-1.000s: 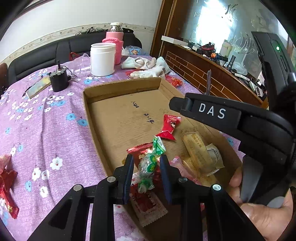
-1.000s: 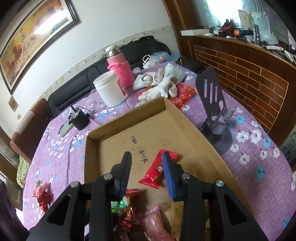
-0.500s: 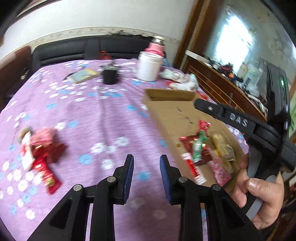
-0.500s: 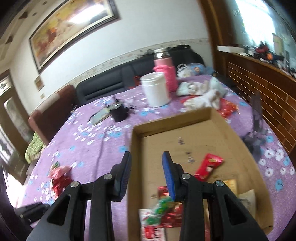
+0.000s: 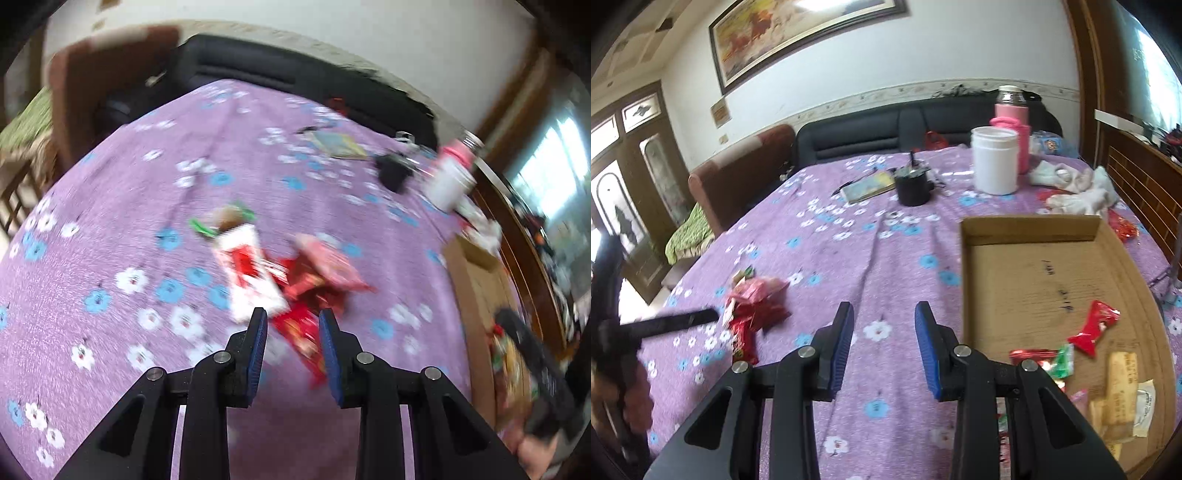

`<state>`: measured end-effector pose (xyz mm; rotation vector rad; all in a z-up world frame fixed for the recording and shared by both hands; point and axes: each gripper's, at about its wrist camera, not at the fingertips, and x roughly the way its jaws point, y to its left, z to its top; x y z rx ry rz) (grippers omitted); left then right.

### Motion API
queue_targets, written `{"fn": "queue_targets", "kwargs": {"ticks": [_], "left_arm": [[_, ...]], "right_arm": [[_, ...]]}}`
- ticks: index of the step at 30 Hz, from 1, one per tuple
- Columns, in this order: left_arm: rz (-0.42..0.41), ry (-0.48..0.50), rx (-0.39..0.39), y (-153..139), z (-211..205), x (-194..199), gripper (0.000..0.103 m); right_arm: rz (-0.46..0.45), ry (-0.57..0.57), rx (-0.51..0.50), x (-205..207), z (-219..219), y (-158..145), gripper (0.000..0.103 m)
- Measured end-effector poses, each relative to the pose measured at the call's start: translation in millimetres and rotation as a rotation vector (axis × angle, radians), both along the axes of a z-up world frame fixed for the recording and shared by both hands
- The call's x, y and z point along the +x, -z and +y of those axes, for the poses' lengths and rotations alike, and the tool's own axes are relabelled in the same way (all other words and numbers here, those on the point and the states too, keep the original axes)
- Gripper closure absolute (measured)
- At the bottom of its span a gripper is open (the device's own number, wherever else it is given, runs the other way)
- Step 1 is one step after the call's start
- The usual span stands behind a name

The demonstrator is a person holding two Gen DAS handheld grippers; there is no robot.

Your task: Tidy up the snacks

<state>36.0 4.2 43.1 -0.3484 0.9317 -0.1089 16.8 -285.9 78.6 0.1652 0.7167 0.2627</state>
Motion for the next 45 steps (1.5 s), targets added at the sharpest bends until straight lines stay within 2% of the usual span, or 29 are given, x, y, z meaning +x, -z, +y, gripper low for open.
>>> {"fn": "queue_targets", "kwargs": {"ticks": [6,9,14,20,24,31,33,35,38,40,45], "left_arm": [[0.053,-0.081,0.007,18,18,38,0.073],[0.063,-0.079,0.026,23,16,48,0.072],[0.038,-0.072,0.054,31,16,55,0.070],[-0.017,-0.011,0.100,31,15,56,0.070],[-0.026,0.030,0.116,31,16,57,0.069],[-0.027,0.015,0.167,31,22,55,0.065],[-0.029,0.031,0.175,31,21,55,0.062],[-0.036,0.041,0.222,32,15,54,0.062],[-0.049,0.050,0.285,33,8,54,0.062],[-0.055,0.046,0.315,33,8,53,0.073],[-0.061,0.008,0.313,30,18,52,0.076]], "right_arm": [[0.026,-0.050,-0.007,0,15,8,0.070],[0.038,-0.066,0.008,1,17,10,0.070],[0.056,-0.086,0.007,2,23,16,0.070],[0.067,-0.146,-0.011,3,38,23,0.070],[0.081,-0.206,0.041,3,47,28,0.070],[0.139,-0.278,0.147,0,66,25,0.070],[0.163,-0.308,0.131,-2,81,23,0.068],[0.186,-0.338,0.104,-3,98,21,0.062],[0.200,-0.365,0.041,0,119,18,0.060],[0.215,-0.387,0.005,4,135,20,0.060],[0.234,-0.402,-0.051,15,165,33,0.060]]}}
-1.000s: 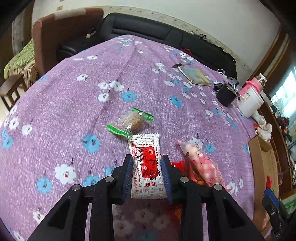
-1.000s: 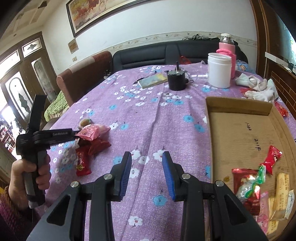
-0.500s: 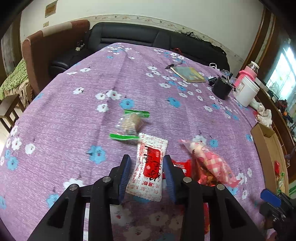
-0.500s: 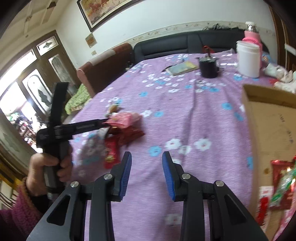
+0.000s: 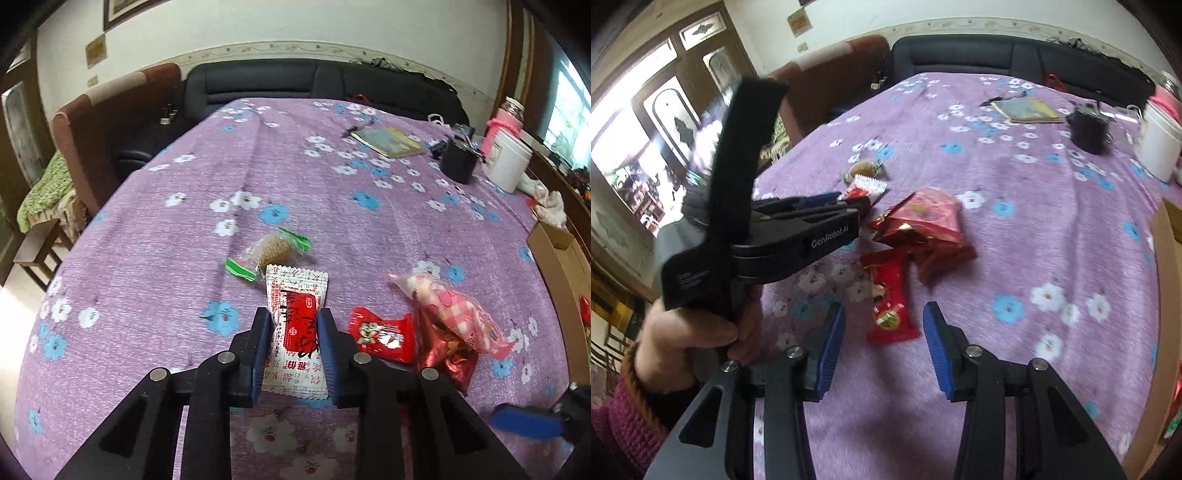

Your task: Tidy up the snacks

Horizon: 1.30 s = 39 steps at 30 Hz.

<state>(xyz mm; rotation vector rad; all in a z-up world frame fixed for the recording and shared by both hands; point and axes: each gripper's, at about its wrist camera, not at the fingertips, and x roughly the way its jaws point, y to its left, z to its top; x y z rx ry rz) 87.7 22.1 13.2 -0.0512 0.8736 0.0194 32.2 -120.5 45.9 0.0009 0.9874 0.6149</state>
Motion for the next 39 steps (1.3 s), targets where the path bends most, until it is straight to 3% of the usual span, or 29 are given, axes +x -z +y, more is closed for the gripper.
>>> {"fn": "queue_targets", "kwargs": {"ticks": [3,4,7,13,16,18,22,25,27,28,31,33,35,37,39], "left_arm": [[-0.029,-0.004,-0.039,-7,5,-3,0.076],[-0.041,-0.004,-0.045,-10,6,-5,0.076],[-0.076,-0.004,-0.076,-19,9,-8,0.076],[-0.148,0.020,-0.130,-35,9,-17,0.076],[-0.188,0.041,-0.110,-40,0,-20,0.076],[-0.216,0.054,-0.090,-44,-6,-24,0.076],[-0.239,0.087,-0.055,-47,-19,-28,0.076],[-0.243,0.096,-0.027,-47,-23,-31,0.076],[-0.236,0.098,-0.035,-46,-22,-29,0.076],[-0.234,0.096,-0.036,-46,-22,-29,0.076],[-0.231,0.090,-0.047,-46,-19,-28,0.076],[-0.234,0.086,-0.050,-47,-18,-28,0.076],[-0.237,0.085,-0.054,-48,-17,-29,0.076],[-0.235,0.086,-0.050,-47,-18,-29,0.076],[-0.232,0.089,-0.051,-47,-18,-29,0.076]], "right_arm": [[-0.023,0.016,-0.052,3,11,12,0.062],[-0.026,0.020,-0.062,1,13,14,0.075],[-0.082,0.013,-0.096,-6,11,16,0.079],[-0.136,0.032,0.058,-7,-17,-7,0.079],[-0.189,0.075,0.151,-7,-40,-27,0.079],[-0.218,0.118,0.176,-6,-52,-34,0.087],[-0.215,0.187,0.208,0,-71,-36,0.089],[-0.186,0.201,0.166,6,-73,-30,0.089],[-0.121,0.145,0.143,10,-70,-23,0.089],[-0.111,0.116,0.107,9,-67,-19,0.088],[-0.065,0.068,0.072,2,-65,-16,0.069],[-0.068,0.033,0.091,-1,-68,-18,0.069],[-0.093,-0.069,0.060,-10,-61,-20,0.049],[-0.103,-0.114,0.064,-14,-57,-15,0.045],[-0.077,-0.081,0.067,-4,-52,-4,0.045]]}}
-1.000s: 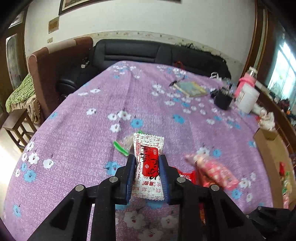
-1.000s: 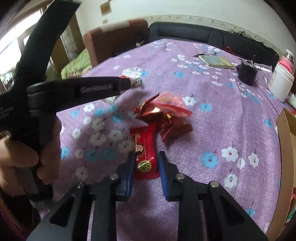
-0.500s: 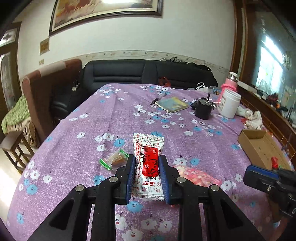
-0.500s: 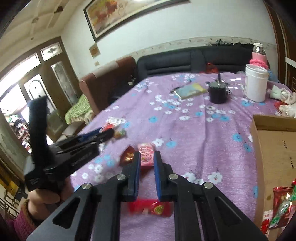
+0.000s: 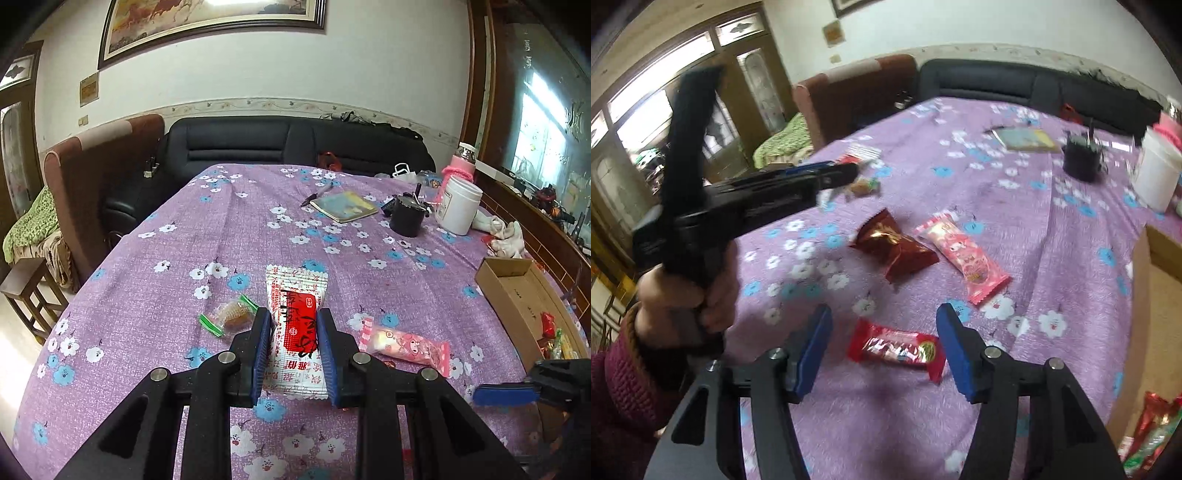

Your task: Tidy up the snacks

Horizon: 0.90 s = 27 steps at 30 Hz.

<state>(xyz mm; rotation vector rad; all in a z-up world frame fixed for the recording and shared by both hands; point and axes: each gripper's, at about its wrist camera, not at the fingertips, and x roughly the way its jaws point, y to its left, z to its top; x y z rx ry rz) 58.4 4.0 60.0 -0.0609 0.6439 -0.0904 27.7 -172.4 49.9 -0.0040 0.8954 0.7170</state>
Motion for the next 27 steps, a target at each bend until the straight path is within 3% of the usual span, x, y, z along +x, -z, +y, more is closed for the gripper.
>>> {"fn": "queue_targets", "kwargs": {"ticks": [5,10,13,17,22,27], "left_arm": [[0.005,-0.001,-0.007,0,1,1,0.076],[0.017,-0.004,-0.008,2,2,5,0.076],[0.026,-0.003,-0.018,4,3,6,0.076],[0.021,-0.001,-0.036,1,5,5,0.076],[0.027,0.001,-0.062,0,8,5,0.076],[0.030,0.004,-0.073,0,9,5,0.076]], "right_arm": [[0.131,0.020,0.079,18,-4,24,0.045],[0.215,-0.034,0.058,9,-12,21,0.044],[0.193,-0.130,-0.016,-12,0,16,0.044],[0.100,-0.249,-0.070,-39,17,0,0.044],[-0.005,-0.198,-0.179,-38,27,-7,0.044],[-0.029,-0.205,-0.226,-20,46,0,0.044]]}}
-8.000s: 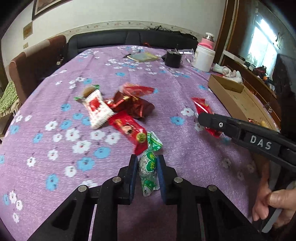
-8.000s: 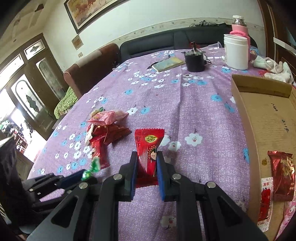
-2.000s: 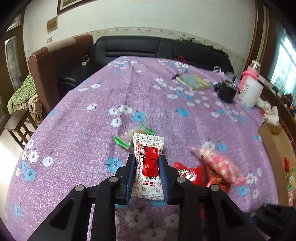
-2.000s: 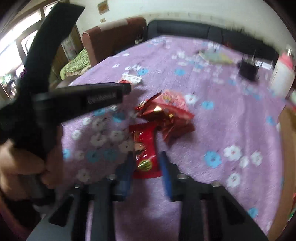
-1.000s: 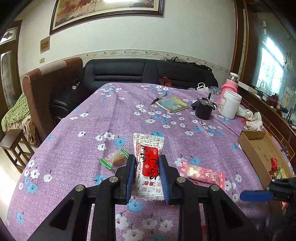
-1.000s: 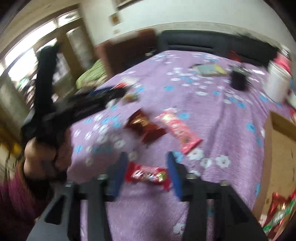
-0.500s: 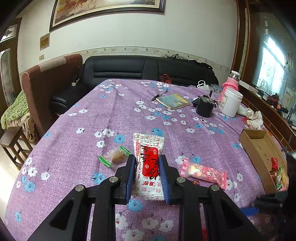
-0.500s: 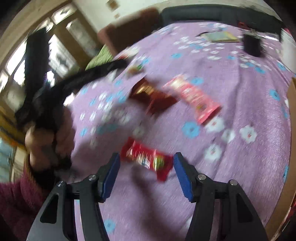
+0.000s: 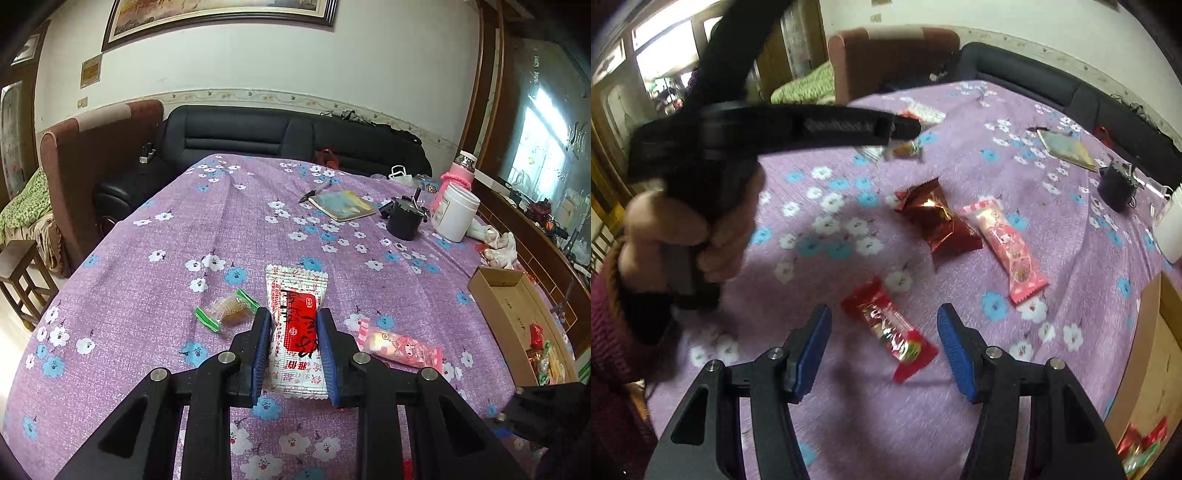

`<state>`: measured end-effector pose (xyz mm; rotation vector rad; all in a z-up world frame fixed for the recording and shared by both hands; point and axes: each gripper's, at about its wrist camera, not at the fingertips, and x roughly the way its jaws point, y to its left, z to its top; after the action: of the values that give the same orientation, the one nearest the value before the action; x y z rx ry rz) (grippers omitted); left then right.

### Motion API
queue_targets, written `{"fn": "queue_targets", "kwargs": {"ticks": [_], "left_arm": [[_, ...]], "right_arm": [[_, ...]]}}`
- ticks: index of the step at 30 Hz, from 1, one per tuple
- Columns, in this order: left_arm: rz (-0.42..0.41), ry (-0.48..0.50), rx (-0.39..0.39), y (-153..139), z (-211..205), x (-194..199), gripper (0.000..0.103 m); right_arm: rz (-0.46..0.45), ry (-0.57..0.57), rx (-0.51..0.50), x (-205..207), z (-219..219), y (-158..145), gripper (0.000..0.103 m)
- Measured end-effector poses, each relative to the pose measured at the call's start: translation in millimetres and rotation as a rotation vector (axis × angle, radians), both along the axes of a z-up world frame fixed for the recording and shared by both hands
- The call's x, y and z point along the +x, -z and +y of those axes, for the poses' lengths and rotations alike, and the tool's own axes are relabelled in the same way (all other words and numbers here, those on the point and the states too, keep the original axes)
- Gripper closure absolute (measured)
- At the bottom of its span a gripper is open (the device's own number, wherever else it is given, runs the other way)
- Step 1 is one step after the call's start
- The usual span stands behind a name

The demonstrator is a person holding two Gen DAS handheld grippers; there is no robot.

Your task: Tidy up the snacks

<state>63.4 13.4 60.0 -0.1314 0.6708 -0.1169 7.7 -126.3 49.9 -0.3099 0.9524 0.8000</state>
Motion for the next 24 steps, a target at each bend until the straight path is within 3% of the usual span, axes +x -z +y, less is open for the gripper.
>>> {"fn": "queue_targets", "kwargs": {"ticks": [1,5,9,14,16,24], "left_arm": [[0.001,-0.001,-0.002,0,0,0,0.076],[0.005,0.001,-0.015,0,2,1,0.076],[-0.001,0.007,-0.011,-2,0,-1,0.076],[-0.018,0.020,-0.001,-3,-5,-4,0.076],[-0.024,0.031,0.013,-3,-12,-5,0.076],[-0.115,0.070,0.136,-7,-45,-22,0.076]], "right_arm": [[0.008,-0.007,-0.021,3,3,6,0.048],[0.032,0.002,-0.053,8,5,17,0.082],[-0.002,0.073,-0.048,9,5,14,0.082],[-0.048,0.371,0.241,40,-45,-12,0.082],[-0.108,0.446,0.301,42,-61,-18,0.082],[-0.171,0.516,0.293,41,-67,-19,0.082]]}}
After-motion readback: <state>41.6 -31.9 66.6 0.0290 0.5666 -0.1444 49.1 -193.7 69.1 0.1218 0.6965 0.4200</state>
